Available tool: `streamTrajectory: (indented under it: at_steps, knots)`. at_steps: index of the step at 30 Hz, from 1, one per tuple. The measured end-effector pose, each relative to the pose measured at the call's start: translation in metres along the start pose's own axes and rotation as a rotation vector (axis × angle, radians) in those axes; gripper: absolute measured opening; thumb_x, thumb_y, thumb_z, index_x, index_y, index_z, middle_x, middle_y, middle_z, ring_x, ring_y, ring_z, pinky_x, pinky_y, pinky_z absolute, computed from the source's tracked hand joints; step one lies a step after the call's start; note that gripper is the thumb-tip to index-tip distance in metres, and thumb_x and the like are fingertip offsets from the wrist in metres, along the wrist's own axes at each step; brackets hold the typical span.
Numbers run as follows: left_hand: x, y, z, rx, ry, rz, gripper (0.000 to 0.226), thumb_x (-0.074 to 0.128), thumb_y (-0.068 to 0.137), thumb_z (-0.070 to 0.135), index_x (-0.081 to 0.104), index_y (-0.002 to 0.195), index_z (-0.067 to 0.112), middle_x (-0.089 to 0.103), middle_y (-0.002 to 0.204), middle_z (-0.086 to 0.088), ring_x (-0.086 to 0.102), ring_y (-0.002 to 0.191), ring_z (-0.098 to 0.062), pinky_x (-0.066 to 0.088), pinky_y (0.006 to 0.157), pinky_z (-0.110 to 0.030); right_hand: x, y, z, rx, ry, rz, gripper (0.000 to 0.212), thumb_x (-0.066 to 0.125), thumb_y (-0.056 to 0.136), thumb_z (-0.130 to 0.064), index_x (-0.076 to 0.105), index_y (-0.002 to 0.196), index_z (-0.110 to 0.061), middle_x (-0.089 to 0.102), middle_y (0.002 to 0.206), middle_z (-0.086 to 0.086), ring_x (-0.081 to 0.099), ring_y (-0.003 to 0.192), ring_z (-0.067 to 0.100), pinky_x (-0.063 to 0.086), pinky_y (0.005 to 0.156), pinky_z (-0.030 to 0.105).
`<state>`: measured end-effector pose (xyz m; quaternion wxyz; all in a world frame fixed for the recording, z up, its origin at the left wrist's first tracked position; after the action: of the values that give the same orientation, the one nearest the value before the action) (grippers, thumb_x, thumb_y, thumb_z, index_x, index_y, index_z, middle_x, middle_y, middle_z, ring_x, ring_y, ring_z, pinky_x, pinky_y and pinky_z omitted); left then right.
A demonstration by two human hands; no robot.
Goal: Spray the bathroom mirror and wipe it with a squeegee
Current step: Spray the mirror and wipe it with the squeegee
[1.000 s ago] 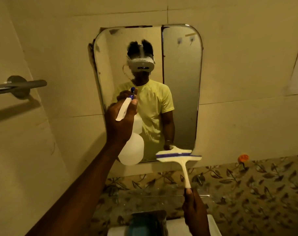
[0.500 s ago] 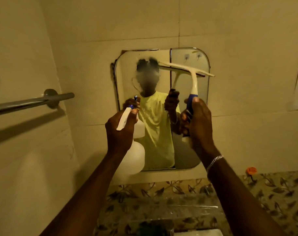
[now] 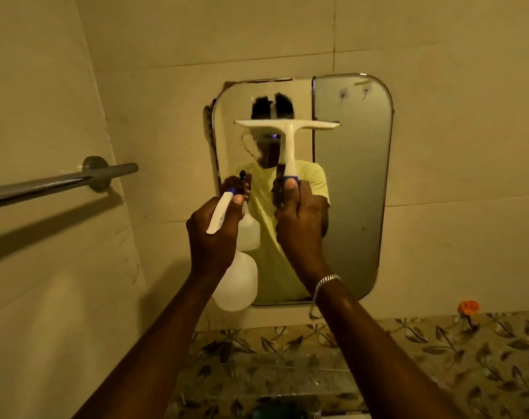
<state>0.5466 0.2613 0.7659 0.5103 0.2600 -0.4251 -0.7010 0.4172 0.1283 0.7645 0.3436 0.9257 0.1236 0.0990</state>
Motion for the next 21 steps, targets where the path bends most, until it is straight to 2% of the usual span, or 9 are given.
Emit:
streamTrajectory:
  at_steps: [4, 7, 9, 11, 13, 15, 17, 18, 21]
  knots:
    - [0.005, -0.004, -0.009, -0.012, -0.006, -0.015, 0.034, 0.06, 0.095, 0.043, 0.074, 0.101, 0.014, 0.074, 0.084, 0.0, 0.072, 0.08, -0.01, 0.056, 0.07, -0.011, -0.025, -0.08, 0.091, 0.116, -0.014, -0.077, 0.024, 0.039, 0.109, -0.045, 0.06, 0.108, -0.032, 0.057, 0.072, -0.005, 0.053, 0.059, 0.006, 0.044, 0.052, 0.027]
    - [0.01, -0.01, -0.011, -0.007, 0.024, -0.032, 0.028, 0.06, 0.096, 0.04, 0.073, 0.097, 0.015, 0.073, 0.08, 0.0, 0.072, 0.077, -0.011, 0.057, 0.069, -0.015, -0.052, -0.147, 0.145, 0.289, -0.083, -0.087, 0.032, 0.038, 0.099, -0.054, 0.061, 0.1, -0.031, 0.056, 0.065, -0.002, 0.051, 0.053, 0.007, 0.041, 0.05, 0.029]
    - [0.007, -0.011, -0.004, -0.003, 0.018, -0.039, 0.027, 0.061, 0.097, 0.037, 0.073, 0.097, 0.013, 0.073, 0.079, 0.0, 0.071, 0.076, -0.011, 0.057, 0.07, -0.017, -0.074, -0.197, 0.183, 0.438, -0.204, -0.064, 0.039, 0.038, 0.09, -0.06, 0.063, 0.097, -0.031, 0.063, 0.069, -0.002, 0.062, 0.062, 0.014, 0.047, 0.057, 0.031]
    - [0.007, -0.009, -0.003, -0.011, 0.019, -0.041, 0.027, 0.062, 0.097, 0.036, 0.073, 0.098, 0.012, 0.072, 0.08, 0.001, 0.071, 0.077, -0.01, 0.055, 0.07, -0.013, -0.082, -0.234, 0.218, 0.573, -0.277, -0.124, 0.061, 0.038, 0.081, -0.079, 0.069, 0.1, -0.03, 0.07, 0.075, -0.006, 0.068, 0.075, 0.02, 0.052, 0.067, 0.035]
    - [-0.009, -0.008, 0.0, 0.001, 0.024, -0.015, 0.029, 0.062, 0.097, 0.037, 0.074, 0.098, 0.01, 0.073, 0.081, 0.0, 0.071, 0.077, -0.01, 0.053, 0.069, -0.009, -0.082, -0.242, 0.217, 0.622, -0.222, -0.138, 0.075, 0.037, 0.073, -0.091, 0.07, 0.098, -0.029, 0.07, 0.073, -0.007, 0.067, 0.076, 0.02, 0.05, 0.067, 0.032]
    - [-0.012, -0.009, -0.002, 0.002, 0.028, -0.014, 0.033, 0.061, 0.097, 0.038, 0.074, 0.099, 0.008, 0.074, 0.082, -0.003, 0.071, 0.077, -0.011, 0.053, 0.069, -0.008, -0.084, -0.23, 0.195, 0.618, -0.122, -0.037, 0.059, 0.041, 0.084, -0.076, 0.069, 0.091, -0.026, 0.064, 0.065, -0.001, 0.063, 0.068, 0.025, 0.046, 0.061, 0.033]
    - [-0.011, -0.011, -0.003, 0.009, 0.03, -0.017, 0.035, 0.061, 0.096, 0.04, 0.074, 0.098, 0.008, 0.074, 0.082, -0.004, 0.071, 0.077, -0.013, 0.053, 0.068, -0.009, -0.089, -0.215, 0.166, 0.58, -0.079, 0.062, 0.067, 0.042, 0.088, -0.079, 0.068, 0.083, -0.018, 0.059, 0.059, 0.004, 0.057, 0.057, 0.025, 0.043, 0.057, 0.033]
    - [-0.01, -0.011, -0.003, 0.006, 0.03, -0.015, 0.036, 0.06, 0.096, 0.042, 0.074, 0.097, 0.008, 0.074, 0.082, -0.004, 0.072, 0.076, -0.013, 0.053, 0.068, -0.009, -0.092, -0.207, 0.155, 0.564, -0.012, 0.068, 0.07, 0.042, 0.089, -0.078, 0.066, 0.084, -0.012, 0.056, 0.058, 0.005, 0.053, 0.053, 0.023, 0.041, 0.054, 0.032]
    - [-0.01, -0.008, -0.001, 0.015, 0.041, -0.01, 0.042, 0.059, 0.095, 0.047, 0.073, 0.098, 0.007, 0.074, 0.083, -0.006, 0.072, 0.075, -0.015, 0.053, 0.069, -0.008, -0.089, -0.152, 0.097, 0.444, 0.16, -0.025, 0.054, 0.04, 0.096, -0.058, 0.059, 0.097, -0.007, 0.051, 0.062, 0.005, 0.046, 0.046, 0.016, 0.039, 0.043, 0.028]
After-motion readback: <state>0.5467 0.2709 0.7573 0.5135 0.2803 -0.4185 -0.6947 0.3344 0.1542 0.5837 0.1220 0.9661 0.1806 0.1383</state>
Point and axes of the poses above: each hand's wrist, its own y-axis towards the middle knuckle, its own x-axis out of the palm, z = x × y, the point moved 7 cm from there along y, towards the middle knuckle
